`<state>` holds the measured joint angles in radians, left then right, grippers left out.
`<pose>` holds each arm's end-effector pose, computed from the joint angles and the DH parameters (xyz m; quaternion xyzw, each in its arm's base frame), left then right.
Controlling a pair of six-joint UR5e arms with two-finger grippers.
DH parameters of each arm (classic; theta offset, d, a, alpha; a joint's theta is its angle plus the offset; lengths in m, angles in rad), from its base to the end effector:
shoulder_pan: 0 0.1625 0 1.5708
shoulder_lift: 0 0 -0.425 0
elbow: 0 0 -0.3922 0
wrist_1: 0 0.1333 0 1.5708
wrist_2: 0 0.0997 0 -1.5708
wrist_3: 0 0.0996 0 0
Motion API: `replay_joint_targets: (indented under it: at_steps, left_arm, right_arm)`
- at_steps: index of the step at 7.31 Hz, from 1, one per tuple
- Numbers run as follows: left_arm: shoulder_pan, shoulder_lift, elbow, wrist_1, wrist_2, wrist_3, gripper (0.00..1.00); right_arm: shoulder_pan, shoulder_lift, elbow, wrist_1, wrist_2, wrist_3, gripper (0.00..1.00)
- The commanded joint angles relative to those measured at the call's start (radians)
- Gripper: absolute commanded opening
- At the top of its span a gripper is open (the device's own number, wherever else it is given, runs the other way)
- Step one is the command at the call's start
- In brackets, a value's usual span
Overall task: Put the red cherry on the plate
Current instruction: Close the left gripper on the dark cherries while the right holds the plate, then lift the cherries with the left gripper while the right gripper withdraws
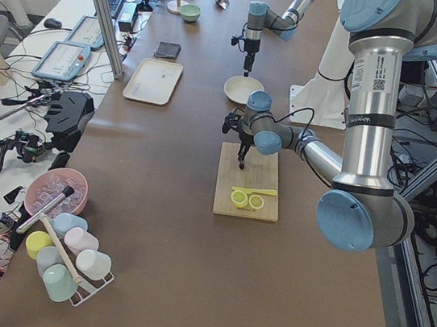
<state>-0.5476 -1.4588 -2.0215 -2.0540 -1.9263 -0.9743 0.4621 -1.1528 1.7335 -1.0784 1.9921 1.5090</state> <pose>0.3403 -0.3230 0.4451 0.0766 0.4183 0.0927 0.9003 -0.5208 -0.3628 0.2915 -0.0441 -0.5294 0.0623 0.8450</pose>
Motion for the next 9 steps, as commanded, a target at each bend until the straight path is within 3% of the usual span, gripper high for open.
replay_joint_targets:
  at_steps: [1, 3, 5, 8, 9]
  left_arm:
    - [0.000, 0.000, -0.003, 0.000, -0.002, -0.003, 0.00]
    - [-0.003, -0.002, -0.040, 0.002, -0.005, -0.010, 0.00]
    - [-0.003, -0.108, -0.054, 0.023, -0.005, -0.035, 0.00]
    - [0.073, -0.562, 0.059, 0.286, 0.003, -0.228, 0.00]
    - [0.078, -0.637, 0.108, 0.294, 0.006, -0.251, 0.00]
  right_arm:
    - [0.024, 0.001, 0.004, -0.003, 0.008, 0.005, 0.99]
    - [0.158, -0.016, 0.024, -0.015, 0.147, -0.009, 1.00]
    - [0.289, -0.097, 0.031, -0.012, 0.247, -0.124, 1.00]
    - [0.412, -0.240, 0.044, -0.009, 0.321, -0.384, 1.00]
    - [0.462, -0.295, 0.044, -0.008, 0.355, -0.488, 1.00]
